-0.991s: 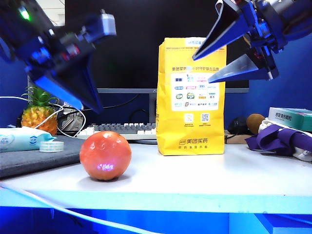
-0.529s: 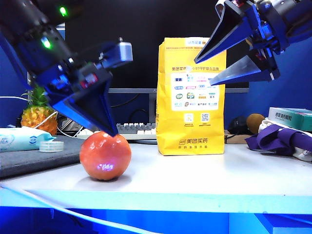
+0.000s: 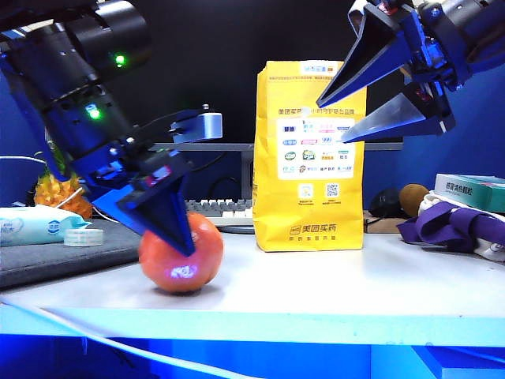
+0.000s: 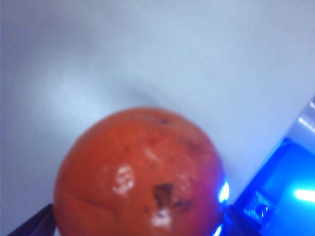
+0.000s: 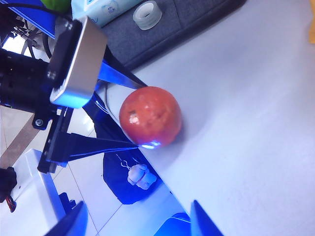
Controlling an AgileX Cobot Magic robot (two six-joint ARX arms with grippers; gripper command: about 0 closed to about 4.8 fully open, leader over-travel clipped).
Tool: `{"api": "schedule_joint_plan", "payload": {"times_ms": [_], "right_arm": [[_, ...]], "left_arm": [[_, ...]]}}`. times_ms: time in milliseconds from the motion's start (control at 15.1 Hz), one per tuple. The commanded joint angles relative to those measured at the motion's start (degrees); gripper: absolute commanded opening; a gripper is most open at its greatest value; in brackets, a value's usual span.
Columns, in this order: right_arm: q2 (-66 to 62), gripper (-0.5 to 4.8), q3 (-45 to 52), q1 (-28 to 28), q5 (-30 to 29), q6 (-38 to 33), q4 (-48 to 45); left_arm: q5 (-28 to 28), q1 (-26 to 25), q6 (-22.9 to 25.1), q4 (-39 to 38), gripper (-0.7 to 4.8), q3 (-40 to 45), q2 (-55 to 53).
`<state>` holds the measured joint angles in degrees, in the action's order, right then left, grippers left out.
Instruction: Pick up the orange and throw it into the yellow paper bag.
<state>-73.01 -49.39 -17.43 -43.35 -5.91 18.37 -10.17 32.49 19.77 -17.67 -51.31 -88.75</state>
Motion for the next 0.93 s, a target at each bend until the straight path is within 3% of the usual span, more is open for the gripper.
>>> {"api": "schedule_joint_plan", "payload": {"times_ms": [66, 198, 396, 661, 925], "right_arm": [[0.13, 2.74, -0.11, 0.0, -0.24, 0.7, -0.46], [0.13, 2.74, -0.11, 0.0, -0.15, 1.31, -0.44], [0.13, 2.74, -0.11, 0.07, 1.51, 1.68, -0.42], [0.13, 2.74, -0.15, 0.15, 6.38, 3.19, -1.03], [0.17, 2.74, -4.04, 0.15, 8.83, 3.17, -6.84]], "left_arm": [[-0.24, 0.81, -0.46, 3.37, 3.41, -0.17, 0.02], [-0.31, 0.96, -0.46, 5.66, 2.68, -0.17, 0.02], [1.55, 0.96, -0.22, 6.34, 2.68, -2.27, 0.31], [2.43, 0.96, -0.28, 3.06, 2.68, -12.35, 4.9], [-1.97, 0.96, -0.26, 11.1, 2.68, -20.28, 12.74]]}}
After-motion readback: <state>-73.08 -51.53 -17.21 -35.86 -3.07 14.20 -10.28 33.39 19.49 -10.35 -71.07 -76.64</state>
